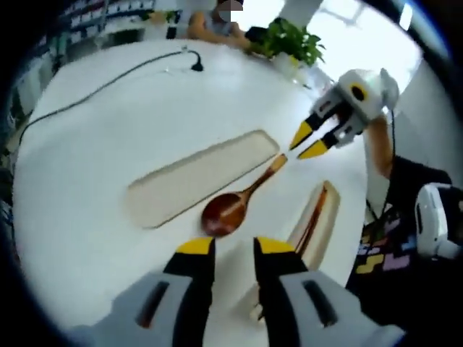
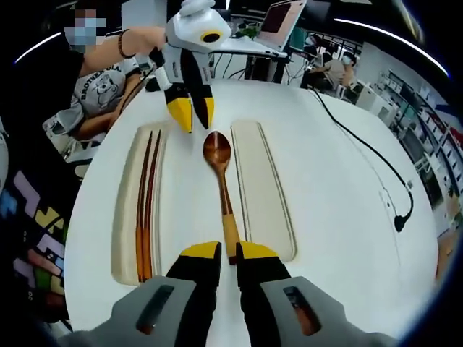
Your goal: Arrange the utensils inside the cutlery case until each visible utensil rests in its matching compartment.
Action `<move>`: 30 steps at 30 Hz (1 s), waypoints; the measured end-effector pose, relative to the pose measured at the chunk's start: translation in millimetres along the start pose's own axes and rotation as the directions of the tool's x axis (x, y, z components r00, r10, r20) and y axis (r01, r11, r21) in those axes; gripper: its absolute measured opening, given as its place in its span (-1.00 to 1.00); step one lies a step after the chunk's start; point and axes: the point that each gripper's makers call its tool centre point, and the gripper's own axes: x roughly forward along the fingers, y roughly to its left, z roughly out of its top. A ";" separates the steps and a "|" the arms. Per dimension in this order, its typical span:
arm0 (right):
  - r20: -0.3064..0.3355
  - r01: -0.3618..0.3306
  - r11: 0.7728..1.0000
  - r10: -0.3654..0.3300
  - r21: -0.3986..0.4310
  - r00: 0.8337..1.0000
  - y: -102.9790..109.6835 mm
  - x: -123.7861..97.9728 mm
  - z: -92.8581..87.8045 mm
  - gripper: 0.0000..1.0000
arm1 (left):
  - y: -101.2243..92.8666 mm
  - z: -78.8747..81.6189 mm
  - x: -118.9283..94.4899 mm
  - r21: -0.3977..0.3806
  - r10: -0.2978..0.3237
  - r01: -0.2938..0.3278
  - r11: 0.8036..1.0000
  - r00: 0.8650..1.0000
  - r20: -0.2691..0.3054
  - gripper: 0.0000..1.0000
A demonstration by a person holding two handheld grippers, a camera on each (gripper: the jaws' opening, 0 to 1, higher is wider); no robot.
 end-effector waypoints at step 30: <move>-0.015 -0.101 0.995 0.101 0.010 0.995 9.7 27.2 -7.8 -0.81 | 13.3 0.6 15.1 -0.246 -0.102 0.127 0.961 0.989 0.110 -0.56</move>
